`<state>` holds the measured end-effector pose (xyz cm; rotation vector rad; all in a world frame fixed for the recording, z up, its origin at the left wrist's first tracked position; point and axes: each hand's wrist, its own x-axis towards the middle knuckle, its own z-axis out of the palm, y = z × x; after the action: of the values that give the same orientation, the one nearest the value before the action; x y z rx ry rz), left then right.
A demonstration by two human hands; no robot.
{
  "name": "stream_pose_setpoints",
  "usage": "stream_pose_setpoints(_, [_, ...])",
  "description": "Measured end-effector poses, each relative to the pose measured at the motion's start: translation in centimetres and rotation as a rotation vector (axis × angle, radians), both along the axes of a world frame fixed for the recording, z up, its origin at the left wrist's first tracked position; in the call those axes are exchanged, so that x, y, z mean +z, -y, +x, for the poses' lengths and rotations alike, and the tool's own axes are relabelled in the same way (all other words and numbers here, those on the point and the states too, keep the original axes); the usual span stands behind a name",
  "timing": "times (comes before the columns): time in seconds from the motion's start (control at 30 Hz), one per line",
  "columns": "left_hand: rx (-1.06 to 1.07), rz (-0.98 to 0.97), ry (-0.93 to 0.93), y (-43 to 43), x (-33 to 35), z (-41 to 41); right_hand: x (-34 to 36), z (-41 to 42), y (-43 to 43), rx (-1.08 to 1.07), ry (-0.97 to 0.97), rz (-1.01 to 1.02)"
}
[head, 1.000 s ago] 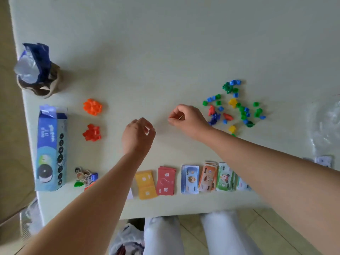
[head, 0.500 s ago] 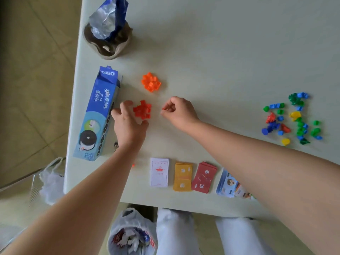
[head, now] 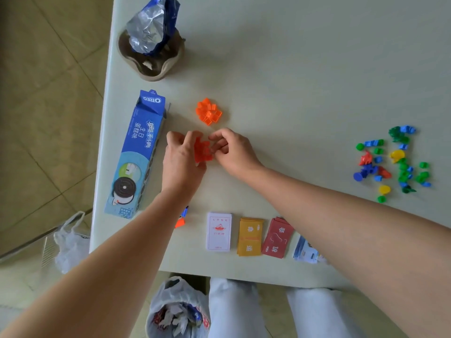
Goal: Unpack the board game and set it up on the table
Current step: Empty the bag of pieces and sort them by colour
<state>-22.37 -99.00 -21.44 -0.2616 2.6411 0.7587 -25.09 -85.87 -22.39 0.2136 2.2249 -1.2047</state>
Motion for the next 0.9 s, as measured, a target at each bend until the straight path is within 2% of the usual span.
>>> stream_pose_setpoints(0.1, [-0.042,-0.108,0.012,-0.3,0.5,0.0,0.5,0.3,-1.4,-0.021,-0.003,-0.013])
stream_pose_setpoints(0.23, [-0.084,-0.287,-0.152,-2.9,1.8,0.0,1.1,0.7,-5.4,-0.104,-0.011,0.036])
stream_pose_setpoints(0.33, [-0.166,-0.186,-0.162,-7.1,2.4,-0.5,1.6,1.3,-10.5,-0.154,-0.001,0.091])
stream_pose_setpoints(0.47, [-0.308,0.043,-0.002,-14.3,2.2,-1.0,2.2,2.5,-18.2,-0.229,-0.023,0.196])
stream_pose_setpoints(0.6, [-0.414,0.115,0.063,-21.2,2.0,-1.3,2.5,3.8,-24.8,-0.332,-0.026,0.277])
stream_pose_setpoints(0.73, [-0.451,0.127,0.086,-27.0,1.6,-2.1,2.4,4.8,-30.1,-0.402,-0.067,0.282])
stream_pose_setpoints(0.9, [-0.500,0.018,0.116,-31.8,0.6,-3.4,1.7,4.7,-33.5,-0.381,-0.137,0.364])
